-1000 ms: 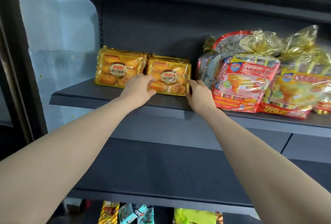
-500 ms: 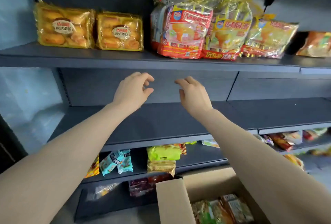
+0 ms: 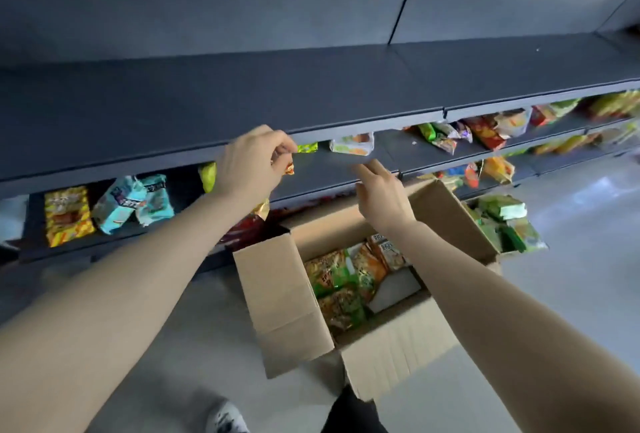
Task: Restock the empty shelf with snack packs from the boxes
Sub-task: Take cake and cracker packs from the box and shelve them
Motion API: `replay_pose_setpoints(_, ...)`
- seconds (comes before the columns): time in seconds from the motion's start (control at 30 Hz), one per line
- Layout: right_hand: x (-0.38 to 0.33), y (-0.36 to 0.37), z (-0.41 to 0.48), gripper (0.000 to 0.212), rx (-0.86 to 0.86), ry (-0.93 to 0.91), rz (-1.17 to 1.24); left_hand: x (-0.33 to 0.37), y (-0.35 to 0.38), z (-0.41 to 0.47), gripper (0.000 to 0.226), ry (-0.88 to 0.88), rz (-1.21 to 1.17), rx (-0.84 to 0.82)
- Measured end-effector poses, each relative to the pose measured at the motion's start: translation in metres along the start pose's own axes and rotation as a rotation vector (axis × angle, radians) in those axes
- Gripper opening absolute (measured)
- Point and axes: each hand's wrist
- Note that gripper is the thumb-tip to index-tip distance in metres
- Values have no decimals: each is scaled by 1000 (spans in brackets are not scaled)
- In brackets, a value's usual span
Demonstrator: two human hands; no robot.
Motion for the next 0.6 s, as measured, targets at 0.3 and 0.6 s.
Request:
replay_pose_setpoints(0.3, 192, 25, -25, 47, -363, 262, 49, 89, 183, -6, 15, -104, -18, -323)
replay_pose_setpoints(0.6, 321, 104, -72, 48, -530, 401, 87, 122, 338, -41, 21, -237, -34, -513)
Point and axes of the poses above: each hand's wrist, its own z-axis towards the middle knuckle, its own y-axis out of the palm, x = y × z, and after that the axes turned 14 degrees about z, right-handed
